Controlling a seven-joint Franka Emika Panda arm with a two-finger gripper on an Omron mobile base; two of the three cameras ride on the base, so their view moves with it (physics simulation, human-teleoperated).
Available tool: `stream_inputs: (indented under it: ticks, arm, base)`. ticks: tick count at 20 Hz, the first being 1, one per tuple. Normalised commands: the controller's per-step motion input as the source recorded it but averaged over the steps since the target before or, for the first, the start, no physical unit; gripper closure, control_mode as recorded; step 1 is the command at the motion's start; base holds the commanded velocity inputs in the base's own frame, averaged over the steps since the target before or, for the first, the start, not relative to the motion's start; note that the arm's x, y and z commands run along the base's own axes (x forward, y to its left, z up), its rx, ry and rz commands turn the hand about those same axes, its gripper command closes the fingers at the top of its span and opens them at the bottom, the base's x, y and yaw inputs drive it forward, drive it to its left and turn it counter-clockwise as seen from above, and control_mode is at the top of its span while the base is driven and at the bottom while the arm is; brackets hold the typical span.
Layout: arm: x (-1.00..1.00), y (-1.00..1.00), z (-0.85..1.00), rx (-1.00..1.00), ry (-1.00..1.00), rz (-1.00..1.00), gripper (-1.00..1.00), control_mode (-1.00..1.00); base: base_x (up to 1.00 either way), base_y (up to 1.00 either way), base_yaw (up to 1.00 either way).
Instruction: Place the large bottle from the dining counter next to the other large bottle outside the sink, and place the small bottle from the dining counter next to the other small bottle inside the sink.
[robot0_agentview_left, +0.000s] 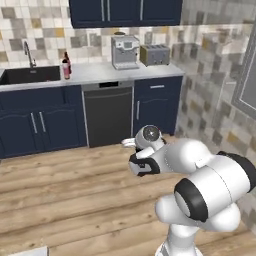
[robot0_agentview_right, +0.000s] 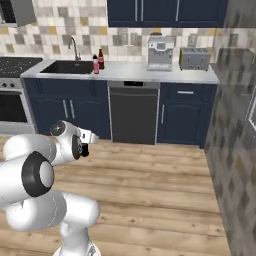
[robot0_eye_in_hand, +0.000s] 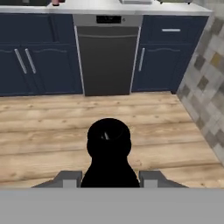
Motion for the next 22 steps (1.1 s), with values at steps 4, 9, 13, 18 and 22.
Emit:
stream_inputs:
  ticks: [4, 9, 13, 18, 22]
  arm:
    - [0.0, 0.0, 0.0, 0.0, 0.0, 0.0, 1.0, 1.0]
    - [0.0, 0.0, 0.0, 0.0, 0.0, 0.0, 1.0, 1.0]
    - [0.0, 0.0, 0.0, 0.0, 0.0, 0.0, 1.0, 1.0]
    - [0.0, 0.0, 0.0, 0.0, 0.0, 0.0, 1.0, 1.0]
    - [0.0, 0.0, 0.0, 0.0, 0.0, 0.0, 1.0, 1.0]
  base:
    - [1.0, 0.0, 0.07]
    - [1.0, 0.05, 0.09]
    - [1.0, 0.13, 0.09]
    - [0.93, 0.34, 0.1]
    - [0.45, 0.72, 0.12]
